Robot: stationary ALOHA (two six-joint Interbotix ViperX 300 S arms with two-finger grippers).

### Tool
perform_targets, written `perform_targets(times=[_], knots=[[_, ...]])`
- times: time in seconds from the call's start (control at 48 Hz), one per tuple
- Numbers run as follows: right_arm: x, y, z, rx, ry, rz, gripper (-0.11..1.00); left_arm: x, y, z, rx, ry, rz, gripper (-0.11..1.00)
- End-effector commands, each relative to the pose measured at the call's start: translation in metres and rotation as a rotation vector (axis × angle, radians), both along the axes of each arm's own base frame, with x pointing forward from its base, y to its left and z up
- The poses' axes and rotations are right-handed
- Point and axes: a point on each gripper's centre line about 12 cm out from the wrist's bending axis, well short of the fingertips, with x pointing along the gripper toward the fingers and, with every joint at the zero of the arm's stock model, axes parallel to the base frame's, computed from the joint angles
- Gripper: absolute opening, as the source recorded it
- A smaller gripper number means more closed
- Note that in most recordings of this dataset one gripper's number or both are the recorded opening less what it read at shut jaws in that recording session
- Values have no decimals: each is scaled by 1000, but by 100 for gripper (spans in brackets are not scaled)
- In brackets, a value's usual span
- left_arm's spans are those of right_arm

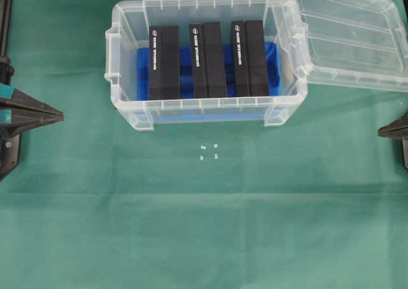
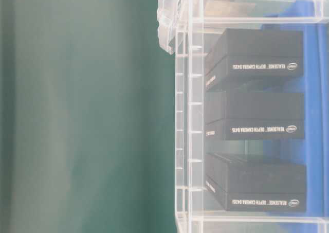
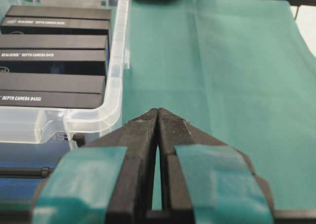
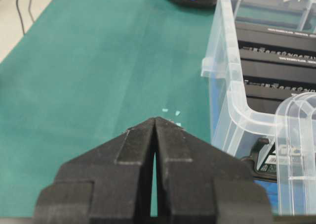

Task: Clamp the lid of the box with both arms, then lift and open it.

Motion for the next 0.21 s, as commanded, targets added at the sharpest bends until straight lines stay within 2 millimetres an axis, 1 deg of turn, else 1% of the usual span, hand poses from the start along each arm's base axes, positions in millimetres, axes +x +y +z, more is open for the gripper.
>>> perform_targets(times=[0.0,0.187], knots=[[1,0,6,6,-13,-2,0,2,0,10,0,-25,-2,1],[1,0,5,6,-10,-2,0,2,0,11,1,-26,0,1]])
